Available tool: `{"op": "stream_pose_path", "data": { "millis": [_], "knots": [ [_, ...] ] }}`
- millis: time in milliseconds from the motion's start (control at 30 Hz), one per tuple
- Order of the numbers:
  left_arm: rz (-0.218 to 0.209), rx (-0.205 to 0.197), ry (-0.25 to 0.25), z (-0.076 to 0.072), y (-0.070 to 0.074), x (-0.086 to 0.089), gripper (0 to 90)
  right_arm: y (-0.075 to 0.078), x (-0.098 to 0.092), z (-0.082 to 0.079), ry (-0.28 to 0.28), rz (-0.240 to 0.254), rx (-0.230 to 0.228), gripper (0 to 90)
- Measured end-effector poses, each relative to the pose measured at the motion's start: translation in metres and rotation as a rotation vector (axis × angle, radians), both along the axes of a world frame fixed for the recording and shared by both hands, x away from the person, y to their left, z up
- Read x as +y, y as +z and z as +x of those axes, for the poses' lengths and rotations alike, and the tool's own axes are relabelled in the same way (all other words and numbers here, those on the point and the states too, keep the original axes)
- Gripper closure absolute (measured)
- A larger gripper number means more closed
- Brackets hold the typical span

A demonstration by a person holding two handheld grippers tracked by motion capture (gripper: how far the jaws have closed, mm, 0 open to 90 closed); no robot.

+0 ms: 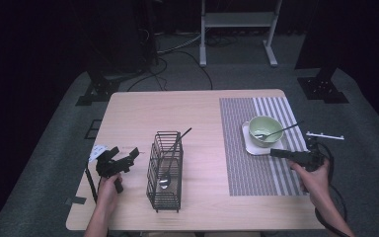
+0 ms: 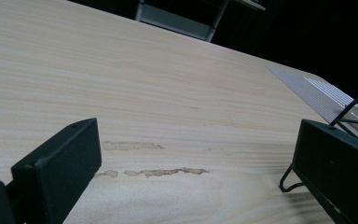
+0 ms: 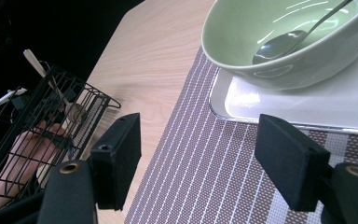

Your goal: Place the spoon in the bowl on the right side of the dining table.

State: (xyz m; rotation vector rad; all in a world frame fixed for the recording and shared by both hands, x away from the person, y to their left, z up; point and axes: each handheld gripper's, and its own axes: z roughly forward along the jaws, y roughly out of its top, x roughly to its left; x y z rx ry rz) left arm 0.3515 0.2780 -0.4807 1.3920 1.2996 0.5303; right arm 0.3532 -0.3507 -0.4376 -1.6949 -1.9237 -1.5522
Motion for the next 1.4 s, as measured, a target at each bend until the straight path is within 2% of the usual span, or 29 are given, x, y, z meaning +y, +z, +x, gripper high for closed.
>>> {"op": "stream_pose_path", "data": {
  "millis": [567,1400],
  "knots": [
    [0.002,0.001,-0.001,0.0,0.0,-0.001,0.1,-0.004,0.013,-0.005,0.037,-0.017,0.008,30.3],
    [0.002,0.002,-0.001,0.0,0.0,-0.001,0.1,-0.014,0.023,-0.013,0.07,-0.018,0.024,30.2]
  ]
}}
